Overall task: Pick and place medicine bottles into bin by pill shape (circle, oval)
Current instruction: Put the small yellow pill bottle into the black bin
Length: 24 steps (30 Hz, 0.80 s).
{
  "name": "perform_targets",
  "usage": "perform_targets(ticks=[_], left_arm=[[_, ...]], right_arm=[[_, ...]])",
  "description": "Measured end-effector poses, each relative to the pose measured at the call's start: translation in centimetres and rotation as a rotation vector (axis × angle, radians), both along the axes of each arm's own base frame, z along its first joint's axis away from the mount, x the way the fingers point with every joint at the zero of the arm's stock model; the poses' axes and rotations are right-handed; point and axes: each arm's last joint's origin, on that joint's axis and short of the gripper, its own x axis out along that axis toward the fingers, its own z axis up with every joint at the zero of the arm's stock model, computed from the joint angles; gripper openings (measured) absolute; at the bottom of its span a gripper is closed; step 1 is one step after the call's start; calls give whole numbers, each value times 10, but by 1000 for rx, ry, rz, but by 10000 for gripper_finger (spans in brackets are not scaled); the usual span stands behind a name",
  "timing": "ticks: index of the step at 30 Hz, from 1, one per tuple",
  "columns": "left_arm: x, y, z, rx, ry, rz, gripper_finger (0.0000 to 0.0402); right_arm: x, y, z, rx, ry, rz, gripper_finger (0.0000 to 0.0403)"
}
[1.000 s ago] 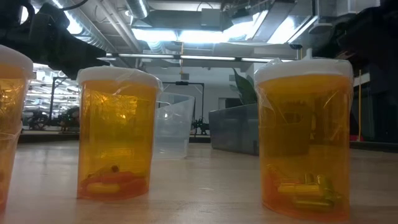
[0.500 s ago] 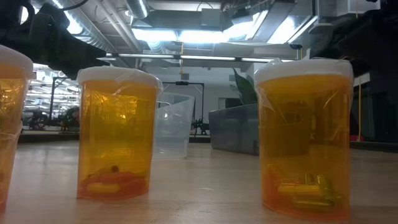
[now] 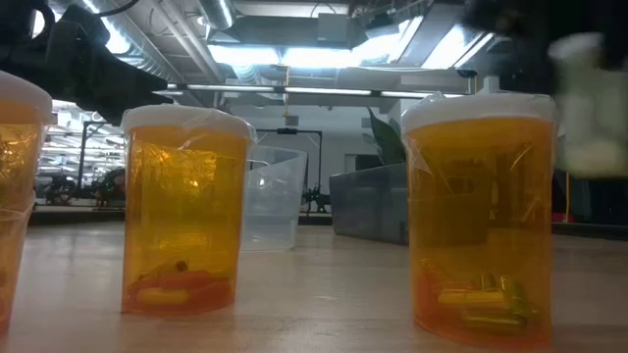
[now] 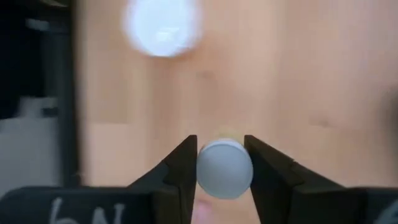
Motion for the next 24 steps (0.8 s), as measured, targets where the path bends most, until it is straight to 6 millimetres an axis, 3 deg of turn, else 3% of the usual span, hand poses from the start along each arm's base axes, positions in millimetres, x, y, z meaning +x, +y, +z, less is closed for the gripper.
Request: perform_targets(ticks=[7, 12, 17, 21, 24], left_arm=[[0, 0, 0, -1, 0, 0, 305], [0, 0, 0, -1, -2, 0, 305], [0, 0, 0, -1, -1, 0, 305], [0, 0, 0, -1, -1, 0, 305], [0, 0, 0, -1, -1, 0, 305]], right_arm=[[3, -50, 51, -374, -73, -174, 114], [-1, -100, 68, -454, -75, -327, 119], [6, -148, 57, -306, 4, -359, 118], [19, -180, 23, -135, 1, -295, 119], [22, -202, -2, -124, -15, -303, 119]])
